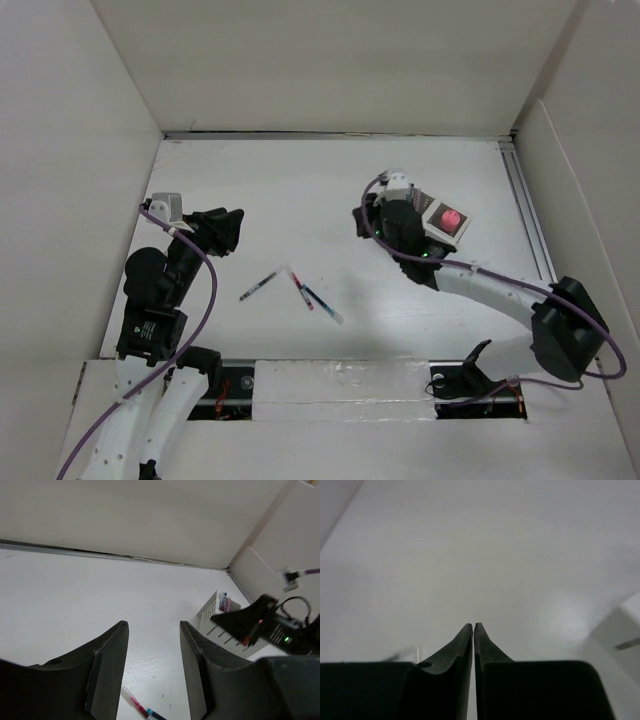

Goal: Organize the desk

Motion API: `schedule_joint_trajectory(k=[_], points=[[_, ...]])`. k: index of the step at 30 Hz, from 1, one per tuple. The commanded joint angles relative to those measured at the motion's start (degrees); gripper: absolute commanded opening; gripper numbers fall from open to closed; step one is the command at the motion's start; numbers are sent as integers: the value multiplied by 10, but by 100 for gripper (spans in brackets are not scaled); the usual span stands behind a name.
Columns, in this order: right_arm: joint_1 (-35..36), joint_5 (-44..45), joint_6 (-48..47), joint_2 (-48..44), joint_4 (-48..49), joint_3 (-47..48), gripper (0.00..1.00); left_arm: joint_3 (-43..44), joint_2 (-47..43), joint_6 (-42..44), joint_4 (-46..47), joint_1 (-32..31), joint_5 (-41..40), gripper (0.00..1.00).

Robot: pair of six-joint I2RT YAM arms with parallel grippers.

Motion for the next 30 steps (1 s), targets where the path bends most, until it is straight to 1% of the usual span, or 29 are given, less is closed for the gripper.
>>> schedule_joint_trajectory(k=[1, 2, 4, 5, 8, 10, 15, 20, 22, 26, 27, 29, 30], points=[[71, -158, -11, 76, -55, -2, 13, 13, -3, 5, 29, 3, -6, 41], [87, -162, -18, 88, -83, 9, 19, 14, 0, 6, 28, 3, -9, 41], [114, -166, -24, 108, -97, 10, 27, 14, 1, 7, 26, 3, -8, 41], [134, -165, -27, 123, -102, 10, 33, 14, 0, 7, 27, 3, -7, 41], [151, -157, -21, 149, -105, 8, 37, 15, 4, 8, 27, 3, -13, 41], [151, -164, -20, 161, -102, 6, 38, 15, 4, 8, 26, 3, -12, 41], [176, -158, -20, 196, -116, 26, 39, 19, 7, 9, 26, 3, -12, 41], [182, -132, -23, 240, -137, 56, 39, 15, 3, 8, 27, 3, -12, 41], [182, -139, -24, 254, -138, 63, 38, 15, 2, 9, 26, 3, -6, 41], [182, -122, -18, 264, -146, 82, 38, 16, 2, 8, 27, 3, -9, 41], [182, -116, -17, 268, -146, 85, 33, 15, 1, 8, 26, 3, -7, 41], [182, -95, -18, 282, -170, 105, 28, 13, -3, 8, 27, 3, -4, 41], [182, -85, -18, 287, -176, 111, 22, 13, -4, 8, 27, 3, -7, 41]])
